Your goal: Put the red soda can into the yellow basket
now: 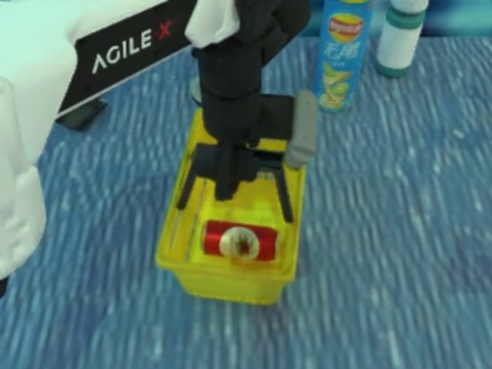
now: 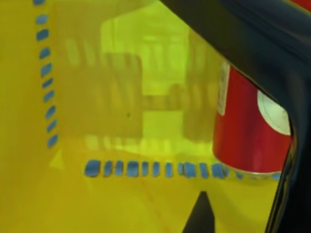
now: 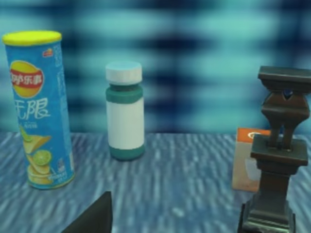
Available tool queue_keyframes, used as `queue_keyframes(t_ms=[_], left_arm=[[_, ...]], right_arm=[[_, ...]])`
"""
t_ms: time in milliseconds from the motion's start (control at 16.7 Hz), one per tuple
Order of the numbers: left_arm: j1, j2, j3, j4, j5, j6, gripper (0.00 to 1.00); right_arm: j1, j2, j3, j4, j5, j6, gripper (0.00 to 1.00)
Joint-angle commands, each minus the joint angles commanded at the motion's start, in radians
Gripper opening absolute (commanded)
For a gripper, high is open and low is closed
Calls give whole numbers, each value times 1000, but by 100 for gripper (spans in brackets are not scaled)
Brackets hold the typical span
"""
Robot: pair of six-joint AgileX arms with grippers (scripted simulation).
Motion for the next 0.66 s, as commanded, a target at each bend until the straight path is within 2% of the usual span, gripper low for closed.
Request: queue_keyframes(t_ms=[240,660], left_arm=[[5,-1,15,-18,0,7,0],[58,-27,154,-183,0,38,0]], right_arm=[[0,0,0,0,0,0,100],[0,0,0,0,0,0,100]])
